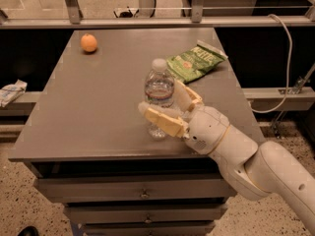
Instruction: Place water bottle upright
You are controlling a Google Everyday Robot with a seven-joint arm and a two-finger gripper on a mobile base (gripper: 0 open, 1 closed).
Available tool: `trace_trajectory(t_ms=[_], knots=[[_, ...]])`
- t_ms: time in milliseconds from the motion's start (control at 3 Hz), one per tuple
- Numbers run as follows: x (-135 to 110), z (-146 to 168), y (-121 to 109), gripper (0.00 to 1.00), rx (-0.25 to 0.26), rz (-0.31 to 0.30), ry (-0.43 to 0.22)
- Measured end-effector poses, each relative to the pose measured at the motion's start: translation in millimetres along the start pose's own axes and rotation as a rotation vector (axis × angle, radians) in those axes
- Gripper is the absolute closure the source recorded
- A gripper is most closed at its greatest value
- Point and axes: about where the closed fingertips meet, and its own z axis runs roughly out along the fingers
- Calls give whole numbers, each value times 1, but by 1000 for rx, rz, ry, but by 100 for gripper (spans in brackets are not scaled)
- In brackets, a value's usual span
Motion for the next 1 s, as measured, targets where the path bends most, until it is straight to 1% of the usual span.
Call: trace_trajectory(t_ms=[333,667,1000], knots=[[0,-1,0,0,0,-1,1],[-4,-5,1,0,-1,-4,22],[-21,-14,-3,0,-14,-6,99]])
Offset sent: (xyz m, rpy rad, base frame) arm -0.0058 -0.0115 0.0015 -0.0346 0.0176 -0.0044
